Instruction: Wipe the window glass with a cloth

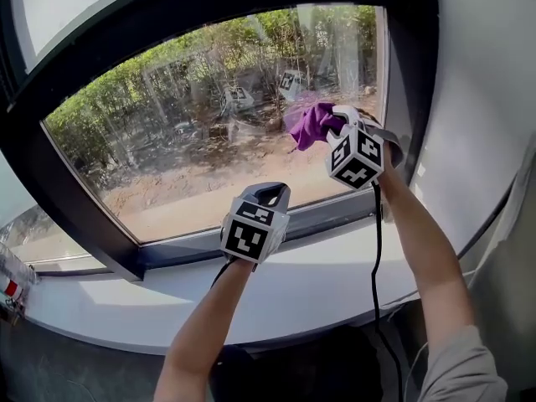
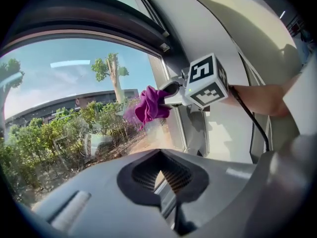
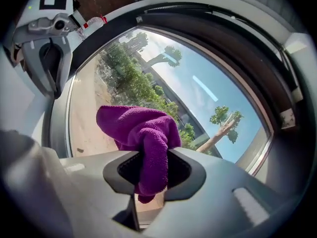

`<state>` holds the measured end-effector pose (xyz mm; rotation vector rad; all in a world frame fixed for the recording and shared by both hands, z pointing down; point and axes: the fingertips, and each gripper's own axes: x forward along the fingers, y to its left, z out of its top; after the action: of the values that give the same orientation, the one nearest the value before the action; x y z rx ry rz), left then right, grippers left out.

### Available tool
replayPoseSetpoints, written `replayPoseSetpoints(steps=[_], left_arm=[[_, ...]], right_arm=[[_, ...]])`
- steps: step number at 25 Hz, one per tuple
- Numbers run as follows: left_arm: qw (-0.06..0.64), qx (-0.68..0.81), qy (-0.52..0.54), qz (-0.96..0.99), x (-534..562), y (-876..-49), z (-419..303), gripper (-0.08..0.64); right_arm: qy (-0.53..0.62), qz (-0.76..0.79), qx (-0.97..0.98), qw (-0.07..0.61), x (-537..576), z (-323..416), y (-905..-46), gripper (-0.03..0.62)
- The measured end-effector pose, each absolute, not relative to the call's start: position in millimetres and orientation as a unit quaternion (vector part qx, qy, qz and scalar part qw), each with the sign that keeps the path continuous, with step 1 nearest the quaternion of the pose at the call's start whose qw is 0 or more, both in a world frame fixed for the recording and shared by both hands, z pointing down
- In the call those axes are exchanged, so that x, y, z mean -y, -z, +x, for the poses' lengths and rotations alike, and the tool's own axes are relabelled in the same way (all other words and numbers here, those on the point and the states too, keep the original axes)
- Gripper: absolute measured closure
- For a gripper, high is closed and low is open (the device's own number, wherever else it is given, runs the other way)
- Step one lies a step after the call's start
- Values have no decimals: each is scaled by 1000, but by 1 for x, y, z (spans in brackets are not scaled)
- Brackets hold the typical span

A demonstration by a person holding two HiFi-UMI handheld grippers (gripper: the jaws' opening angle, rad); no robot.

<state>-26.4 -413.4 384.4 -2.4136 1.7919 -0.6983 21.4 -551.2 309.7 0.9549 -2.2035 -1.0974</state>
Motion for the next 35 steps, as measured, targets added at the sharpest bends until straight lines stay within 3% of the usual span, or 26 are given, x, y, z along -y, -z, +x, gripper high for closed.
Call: replayPoseSetpoints(steps=[9, 17, 24, 35], left_arm=[[40, -582, 219, -782, 412, -365, -21, 560], [36, -581, 223, -782, 409, -364, -26, 560], [45, -573, 226, -787, 408, -362, -22, 560], [43, -560, 228, -796, 407, -368, -10, 560]], right_arm=[[441, 388, 787, 190, 549, 28, -178, 476], [434, 450, 776, 84, 550, 43, -86, 476], [258, 490, 830, -70, 569, 81, -64, 476], [20, 526, 826, -204, 600, 133, -101, 477]])
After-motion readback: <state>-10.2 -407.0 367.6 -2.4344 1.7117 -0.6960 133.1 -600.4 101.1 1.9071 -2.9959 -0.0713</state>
